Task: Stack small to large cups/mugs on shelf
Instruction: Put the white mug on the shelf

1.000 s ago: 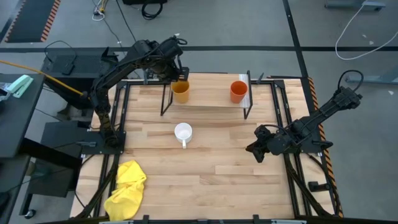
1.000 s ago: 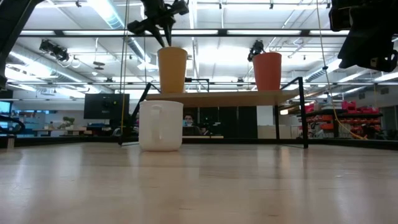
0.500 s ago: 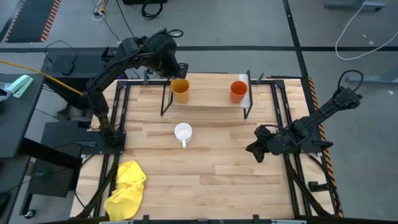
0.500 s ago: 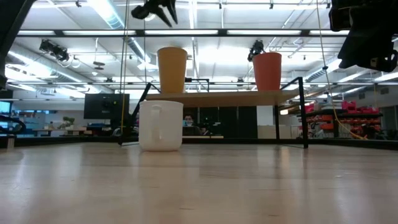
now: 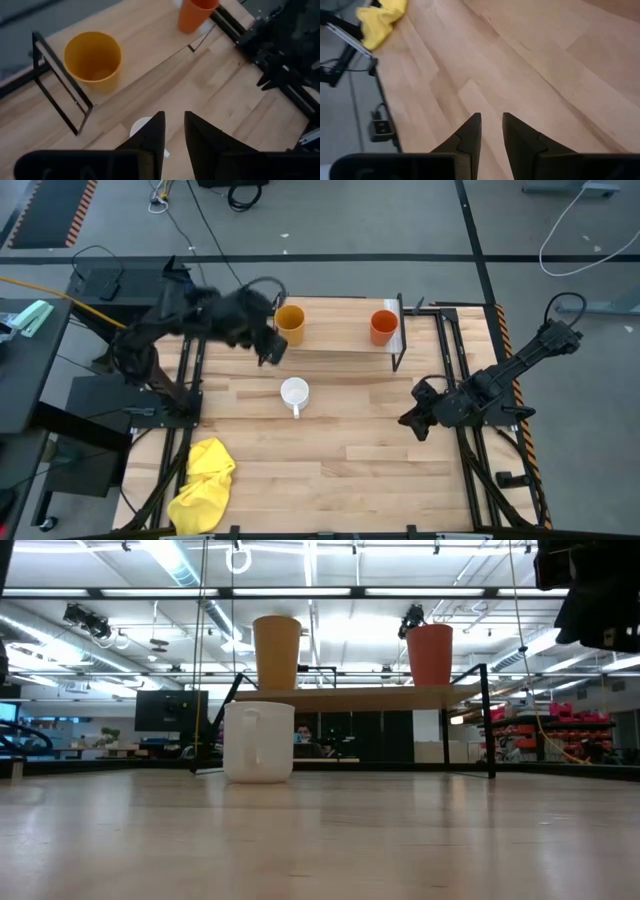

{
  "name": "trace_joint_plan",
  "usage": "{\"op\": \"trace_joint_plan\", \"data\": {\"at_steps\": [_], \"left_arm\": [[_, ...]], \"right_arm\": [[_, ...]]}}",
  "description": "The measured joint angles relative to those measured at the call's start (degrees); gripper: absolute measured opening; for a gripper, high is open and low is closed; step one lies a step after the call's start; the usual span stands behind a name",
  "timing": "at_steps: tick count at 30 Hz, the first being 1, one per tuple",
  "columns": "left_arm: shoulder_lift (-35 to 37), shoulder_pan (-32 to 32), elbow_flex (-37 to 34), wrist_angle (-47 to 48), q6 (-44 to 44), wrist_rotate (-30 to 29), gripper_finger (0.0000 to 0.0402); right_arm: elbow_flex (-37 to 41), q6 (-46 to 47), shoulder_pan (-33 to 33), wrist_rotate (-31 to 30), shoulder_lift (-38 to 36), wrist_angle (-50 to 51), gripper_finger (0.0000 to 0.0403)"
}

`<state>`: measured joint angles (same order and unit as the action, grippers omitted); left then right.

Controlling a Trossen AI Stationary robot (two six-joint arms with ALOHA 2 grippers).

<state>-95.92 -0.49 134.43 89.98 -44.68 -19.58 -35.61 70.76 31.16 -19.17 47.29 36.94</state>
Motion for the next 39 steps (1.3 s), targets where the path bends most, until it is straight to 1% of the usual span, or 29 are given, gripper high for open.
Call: {"op": "trace_joint_plan", "data": {"at_steps": [3, 5, 7, 11, 15, 19, 24, 28, 34, 37, 39], "left_arm": [[-0.2, 5.7, 0.0, 0.0, -1.8, -5.8, 0.0074], [-0.8, 8.6, -0.1, 0.0, -3.1, -7.7, 0.0071], [-1.0, 11.2, -2.1, 0.1, -5.8, -9.1, 0.0070], [-1.0, 15.6, -8.6, 0.0, -11.7, -10.3, 0.0069], [-1.1, 19.2, -16.3, 0.0, -18.4, -10.6, 0.0072], [-1.1, 22.3, -23.1, 0.0, -26.1, -11.1, 0.0069], [-0.8, 25.6, -29.0, 0.0, -37.0, -10.2, 0.0061], [-0.8, 28.7, -32.7, 0.0, -45.0, -9.8, 0.0060], [-0.8, 33.6, -37.5, 0.0, -57.0, -9.7, 0.0059], [-0.8, 35.6, -40.3, 0.0, -63.0, -9.7, 0.0052], [-0.8, 37.0, -42.1, 0.0, -67.0, -9.7, 0.0047]], "right_arm": [[-1.1, -0.1, 0.2, 0.4, -2.4, 0.4, 0.0087], [-2.5, -0.9, 0.2, 0.4, -4.2, 0.6, 0.0087], [-4.6, -1.6, 0.2, 0.4, -5.9, 2.8, 0.0087], [-10.3, -1.8, 0.2, 0.4, -8.3, 11.7, 0.0087], [-15.8, -1.8, 0.2, -0.2, -8.6, 20.8, 0.0087], [-18.4, -0.1, 0.2, -0.2, -8.3, 25.7, 0.0087], [-18.5, 5.1, 0.6, 4.1, -8.1, 32.0, 0.0087], [-18.4, 8.9, 3.9, 5.4, -8.0, 35.3, 0.0087], [-17.7, 13.6, 8.7, 4.9, -8.1, 34.8, 0.0087], [-14.6, 15.5, 10.5, 4.5, -8.1, 31.9, 0.0087], [-11.1, 16.6, 11.7, 4.5, -8.5, 27.3, 0.0087]]}}
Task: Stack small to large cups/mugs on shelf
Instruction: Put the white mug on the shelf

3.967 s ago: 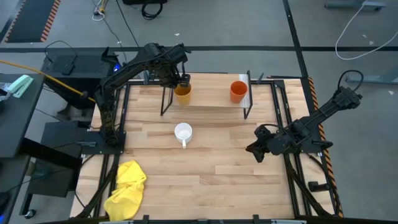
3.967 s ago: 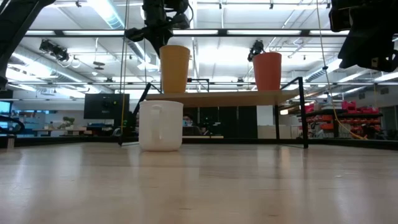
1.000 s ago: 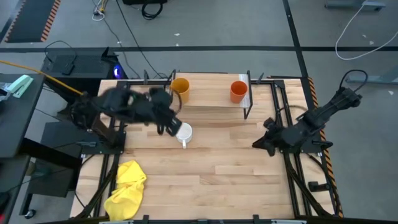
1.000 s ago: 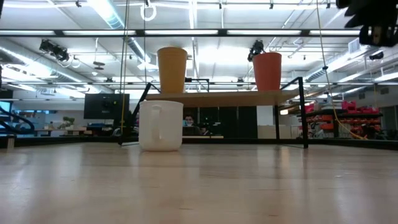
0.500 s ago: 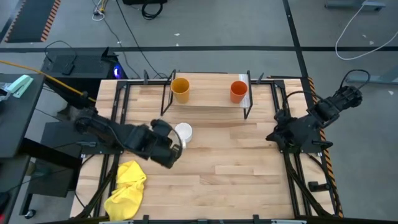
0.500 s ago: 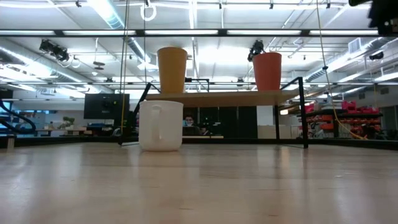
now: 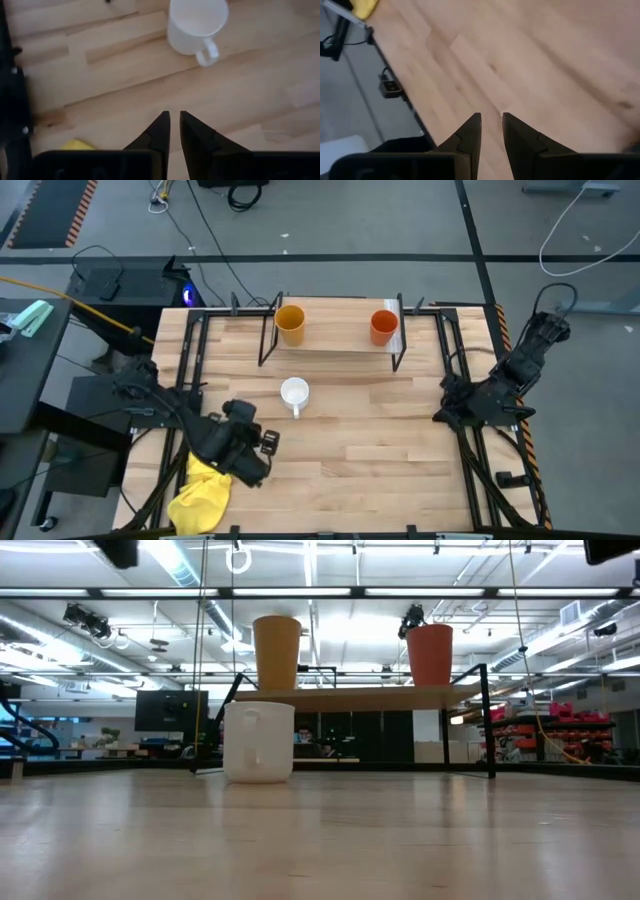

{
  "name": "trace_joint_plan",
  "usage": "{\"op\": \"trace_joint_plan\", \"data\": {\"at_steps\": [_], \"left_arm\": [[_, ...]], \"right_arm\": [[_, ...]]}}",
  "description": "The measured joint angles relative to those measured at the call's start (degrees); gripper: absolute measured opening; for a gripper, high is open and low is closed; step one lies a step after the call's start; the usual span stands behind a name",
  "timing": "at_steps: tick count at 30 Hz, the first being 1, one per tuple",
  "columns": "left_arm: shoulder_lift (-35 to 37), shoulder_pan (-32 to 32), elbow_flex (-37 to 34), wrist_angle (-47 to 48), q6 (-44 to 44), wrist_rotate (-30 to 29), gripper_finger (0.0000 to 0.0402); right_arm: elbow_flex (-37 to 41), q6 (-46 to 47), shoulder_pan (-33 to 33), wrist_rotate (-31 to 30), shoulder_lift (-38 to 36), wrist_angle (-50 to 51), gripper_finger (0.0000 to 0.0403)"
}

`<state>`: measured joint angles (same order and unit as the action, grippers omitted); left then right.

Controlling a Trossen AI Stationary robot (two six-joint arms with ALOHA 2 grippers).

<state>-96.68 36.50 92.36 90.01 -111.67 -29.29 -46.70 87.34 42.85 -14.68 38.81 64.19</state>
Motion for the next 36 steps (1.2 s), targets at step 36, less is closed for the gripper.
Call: {"op": "trace_joint_plan", "data": {"at_steps": [36], "left_arm": [[7.4, -2.6, -43.5, -62.9, -14.5, -15.6, 0.0008]], "right_arm": [[25.6, -5.2, -2.7, -8.8, 8.3, -56.4, 0.0087]]}}
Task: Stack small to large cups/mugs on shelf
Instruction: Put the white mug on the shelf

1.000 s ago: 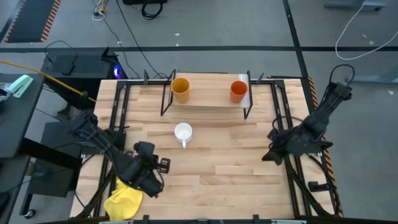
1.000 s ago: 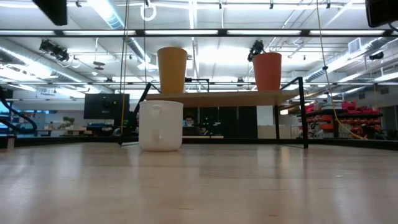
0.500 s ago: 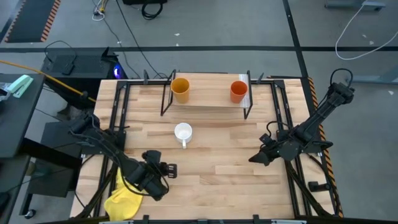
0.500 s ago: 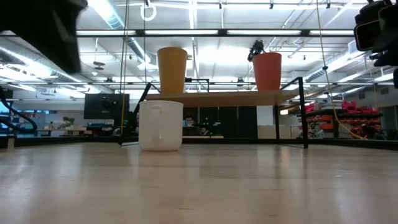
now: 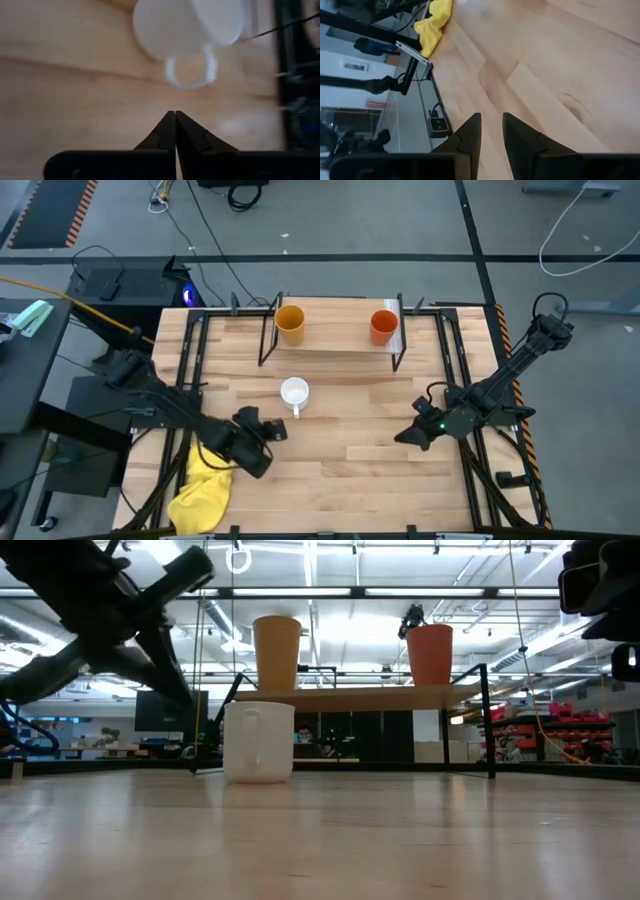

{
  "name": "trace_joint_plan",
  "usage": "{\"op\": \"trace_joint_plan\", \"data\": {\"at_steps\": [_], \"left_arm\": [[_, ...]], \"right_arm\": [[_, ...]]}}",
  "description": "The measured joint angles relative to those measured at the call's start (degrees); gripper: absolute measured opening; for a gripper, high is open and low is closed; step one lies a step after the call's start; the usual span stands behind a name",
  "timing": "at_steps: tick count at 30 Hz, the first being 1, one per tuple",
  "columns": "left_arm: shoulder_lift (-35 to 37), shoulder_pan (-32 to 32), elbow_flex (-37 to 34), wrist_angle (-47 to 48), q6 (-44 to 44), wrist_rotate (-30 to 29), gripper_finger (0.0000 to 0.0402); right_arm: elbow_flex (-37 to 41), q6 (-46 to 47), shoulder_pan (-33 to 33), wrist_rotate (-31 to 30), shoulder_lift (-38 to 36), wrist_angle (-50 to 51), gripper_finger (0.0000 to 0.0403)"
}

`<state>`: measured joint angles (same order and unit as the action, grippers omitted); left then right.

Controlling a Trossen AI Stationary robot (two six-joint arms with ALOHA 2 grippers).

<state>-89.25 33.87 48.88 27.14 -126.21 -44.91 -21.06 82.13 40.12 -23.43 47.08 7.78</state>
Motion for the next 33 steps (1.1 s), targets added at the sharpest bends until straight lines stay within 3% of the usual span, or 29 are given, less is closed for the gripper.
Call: {"op": "trace_joint_plan", "data": {"at_steps": [4, 11, 15, 19, 22, 26, 33], "left_arm": [[4.9, -0.2, -5.4, -6.9, 6.0, -2.8, 0.0010], [12.7, -0.4, -14.7, -16.5, 11.4, 0.0, 0.0036], [15.5, -0.7, -22.0, -28.1, 14.1, 0.6, 0.0032], [16.3, -2.5, -27.4, -40.6, 20.0, 5.1, 0.0025], [16.4, -4.6, -28.9, -46.9, 25.3, 7.8, 0.0023], [16.4, -8.6, -29.0, -47.1, 29.5, 10.0, 0.0029], [16.1, -15.6, -29.0, -49.1, 35.6, 20.9, 0.0048]], "right_arm": [[0.0, -0.9, 0.0, 0.5, 0.0, -0.3, 0.0087], [0.0, -2.2, 0.0, 0.6, 0.1, -1.2, 0.0087], [0.0, -2.4, 0.0, 0.6, 0.1, -1.7, 0.0087], [0.0, -2.4, 0.0, 0.9, 0.1, -1.7, 0.0087], [0.0, -2.6, 0.0, 1.0, 0.1, -1.8, 0.0087], [0.0, -2.3, 0.0, 1.0, 0.1, -2.2, 0.0087], [0.0, -2.2, 0.0, 1.0, 0.1, -3.4, 0.0087]]}}
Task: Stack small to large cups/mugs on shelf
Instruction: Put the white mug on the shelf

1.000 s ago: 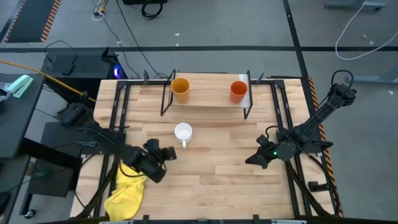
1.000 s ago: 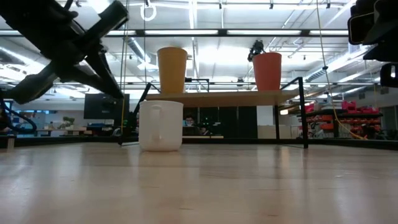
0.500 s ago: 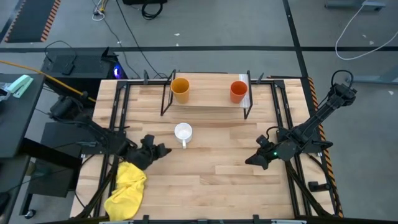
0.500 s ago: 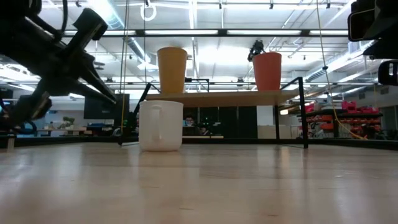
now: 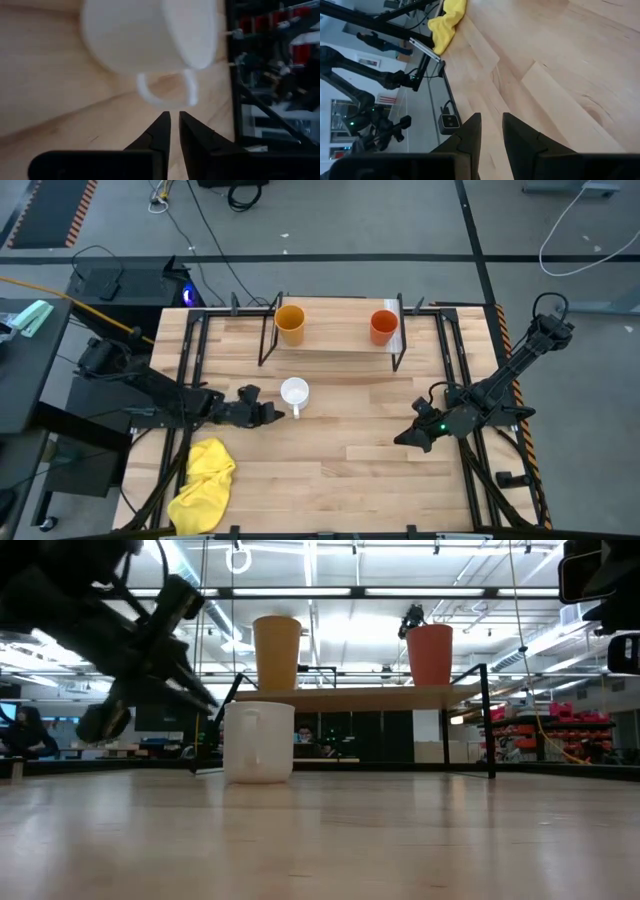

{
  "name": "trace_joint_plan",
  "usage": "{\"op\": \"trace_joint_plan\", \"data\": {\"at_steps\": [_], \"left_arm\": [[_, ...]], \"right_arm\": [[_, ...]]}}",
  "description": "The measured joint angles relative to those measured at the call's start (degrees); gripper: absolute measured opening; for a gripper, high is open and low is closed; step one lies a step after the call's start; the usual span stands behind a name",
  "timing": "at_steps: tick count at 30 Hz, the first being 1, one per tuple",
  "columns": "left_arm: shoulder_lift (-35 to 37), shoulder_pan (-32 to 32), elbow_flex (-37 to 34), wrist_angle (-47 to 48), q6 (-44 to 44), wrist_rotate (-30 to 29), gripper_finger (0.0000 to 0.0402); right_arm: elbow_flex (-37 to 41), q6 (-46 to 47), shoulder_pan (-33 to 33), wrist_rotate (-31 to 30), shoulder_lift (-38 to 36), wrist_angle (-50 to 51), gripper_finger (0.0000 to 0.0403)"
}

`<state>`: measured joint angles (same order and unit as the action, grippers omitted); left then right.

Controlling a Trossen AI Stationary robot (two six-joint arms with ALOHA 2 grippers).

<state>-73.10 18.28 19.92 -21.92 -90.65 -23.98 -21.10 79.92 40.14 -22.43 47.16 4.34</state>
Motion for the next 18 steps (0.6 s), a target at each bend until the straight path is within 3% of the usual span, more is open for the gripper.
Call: {"op": "trace_joint_plan", "data": {"at_steps": [5, 18], "left_arm": [[0.0, -2.8, 0.0, -3.5, 3.9, 3.1, 0.0065], [0.0, -5.3, 0.0, -3.7, 3.7, 4.9, 0.0091]], "right_arm": [[0.0, 0.0, 0.0, 0.0, 0.0, 0.0, 0.0087], [0.0, -0.2, 0.0, 0.0, 0.0, 0.0, 0.0087]]}}
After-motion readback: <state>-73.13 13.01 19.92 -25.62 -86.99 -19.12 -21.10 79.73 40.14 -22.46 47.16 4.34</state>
